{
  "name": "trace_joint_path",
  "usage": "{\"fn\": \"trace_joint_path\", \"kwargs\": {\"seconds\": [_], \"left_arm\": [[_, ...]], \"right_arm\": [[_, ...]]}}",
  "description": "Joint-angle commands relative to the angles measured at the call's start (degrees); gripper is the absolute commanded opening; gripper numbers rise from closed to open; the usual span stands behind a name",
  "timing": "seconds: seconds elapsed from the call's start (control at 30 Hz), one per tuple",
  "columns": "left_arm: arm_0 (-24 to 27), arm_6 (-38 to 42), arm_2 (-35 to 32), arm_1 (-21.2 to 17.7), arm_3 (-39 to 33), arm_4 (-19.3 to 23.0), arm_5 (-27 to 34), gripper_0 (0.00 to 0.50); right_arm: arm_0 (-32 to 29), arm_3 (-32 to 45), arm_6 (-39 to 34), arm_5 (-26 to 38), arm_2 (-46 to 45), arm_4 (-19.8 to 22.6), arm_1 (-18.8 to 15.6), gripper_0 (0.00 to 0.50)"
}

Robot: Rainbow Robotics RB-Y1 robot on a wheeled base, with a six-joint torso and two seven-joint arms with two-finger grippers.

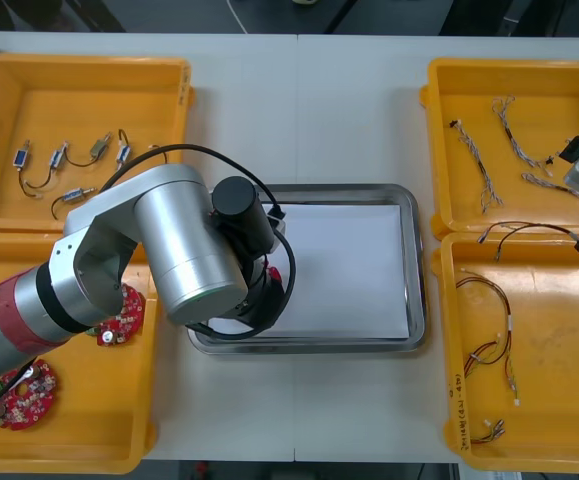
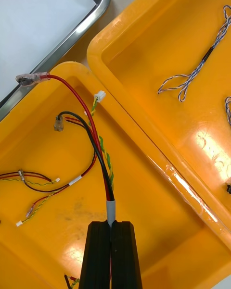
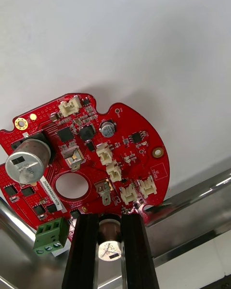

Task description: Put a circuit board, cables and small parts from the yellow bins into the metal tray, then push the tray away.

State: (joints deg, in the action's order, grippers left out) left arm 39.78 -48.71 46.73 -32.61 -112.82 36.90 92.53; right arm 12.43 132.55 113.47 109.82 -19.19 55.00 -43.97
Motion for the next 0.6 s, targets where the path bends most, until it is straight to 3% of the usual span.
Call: {"fn": "trace_joint_path", "kwargs": {"seconds": [0.03,0.27,0.3,0.37,0.47,0.6], "left_arm": [[-0.7,4.7,1.6,1.0,0.0,-1.0,-1.6,0.002],[-1.7,4.7,2.1,0.4,0.0,-1.7,-3.2,0.019],[-1.7,4.7,2.2,0.3,-0.1,-1.7,-3.3,0.055],[-1.7,4.7,2.2,0.1,0.0,-1.7,-3.4,0.259],[-1.8,4.8,2.2,0.1,-0.1,-1.6,-3.5,0.408],[-1.8,5.0,2.2,-0.1,-0.1,-1.4,-3.5,0.447]], "right_arm": [[1.5,1.7,-2.3,0.2,0.8,0.2,-2.1,0.0],[1.5,1.7,-2.3,0.2,0.8,0.2,-2.1,0.0],[1.5,1.7,-2.3,0.2,0.8,0.1,-2.1,0.0],[1.5,1.7,-2.2,0.2,0.8,0.1,-2.2,0.0],[1.5,1.7,-2.3,0.2,0.8,0.1,-2.2,0.0],[1.5,1.7,-2.3,0.2,0.8,0.0,-2.1,0.0]]}}
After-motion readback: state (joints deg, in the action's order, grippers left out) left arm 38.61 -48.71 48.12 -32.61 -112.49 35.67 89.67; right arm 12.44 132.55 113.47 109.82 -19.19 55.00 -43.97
